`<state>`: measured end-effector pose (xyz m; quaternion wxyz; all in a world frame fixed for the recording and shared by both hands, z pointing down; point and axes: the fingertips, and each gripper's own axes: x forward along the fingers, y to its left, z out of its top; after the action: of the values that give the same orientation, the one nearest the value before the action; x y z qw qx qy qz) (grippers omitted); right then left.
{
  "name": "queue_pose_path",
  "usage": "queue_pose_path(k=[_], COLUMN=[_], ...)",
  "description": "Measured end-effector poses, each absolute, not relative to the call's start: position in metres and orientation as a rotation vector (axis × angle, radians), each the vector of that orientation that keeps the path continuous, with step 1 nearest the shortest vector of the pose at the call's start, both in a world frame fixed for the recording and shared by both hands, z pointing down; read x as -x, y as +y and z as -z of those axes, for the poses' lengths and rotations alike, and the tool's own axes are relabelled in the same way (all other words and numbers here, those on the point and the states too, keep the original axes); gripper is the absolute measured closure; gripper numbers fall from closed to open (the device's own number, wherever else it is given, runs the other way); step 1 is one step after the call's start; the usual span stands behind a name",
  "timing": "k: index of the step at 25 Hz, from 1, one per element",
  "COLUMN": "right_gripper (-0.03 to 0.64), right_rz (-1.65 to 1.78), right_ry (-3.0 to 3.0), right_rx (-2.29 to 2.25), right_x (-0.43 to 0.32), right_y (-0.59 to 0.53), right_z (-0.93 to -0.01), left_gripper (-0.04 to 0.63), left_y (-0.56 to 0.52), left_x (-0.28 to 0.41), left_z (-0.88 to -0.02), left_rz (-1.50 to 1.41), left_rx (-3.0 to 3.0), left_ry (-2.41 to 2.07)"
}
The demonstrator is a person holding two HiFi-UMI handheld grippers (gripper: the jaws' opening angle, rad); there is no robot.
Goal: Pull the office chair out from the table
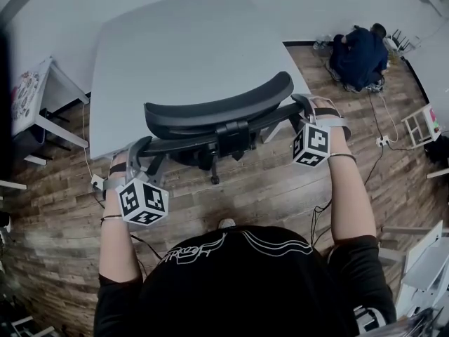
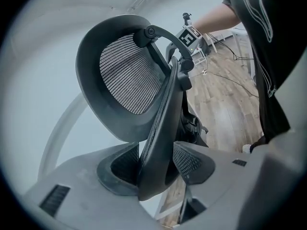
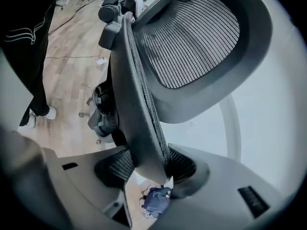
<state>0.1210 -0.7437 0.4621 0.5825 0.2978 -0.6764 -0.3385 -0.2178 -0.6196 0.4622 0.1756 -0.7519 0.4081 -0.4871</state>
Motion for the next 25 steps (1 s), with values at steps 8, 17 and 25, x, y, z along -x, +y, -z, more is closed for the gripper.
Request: queue_pose_path(k=[8, 17, 25], right_gripper=[0.396, 0.395, 0.394], right_rz=[0.771, 0.777, 0.784], right_ry=[-1.558, -1.569, -1.589], right_rx=[-0.723, -0.748, -0.753], right_x=[-0.121, -0.127, -0.127], right_y=[-0.735, -0.703, -0.662], right_z=[-0.463, -0.462, -0.462], left_gripper=[0.379, 0.379, 0.379], left_y=[-0.613, -0.587, -0.548], left_x=[0.219, 0.215, 0.216], left_z=[-0.464, -0.465, -0.468], left_rz=[1.379, 1.405, 1.435], left_rx=[2.161, 2.156, 2.162], left_ry=[1.151, 1.169, 1.188])
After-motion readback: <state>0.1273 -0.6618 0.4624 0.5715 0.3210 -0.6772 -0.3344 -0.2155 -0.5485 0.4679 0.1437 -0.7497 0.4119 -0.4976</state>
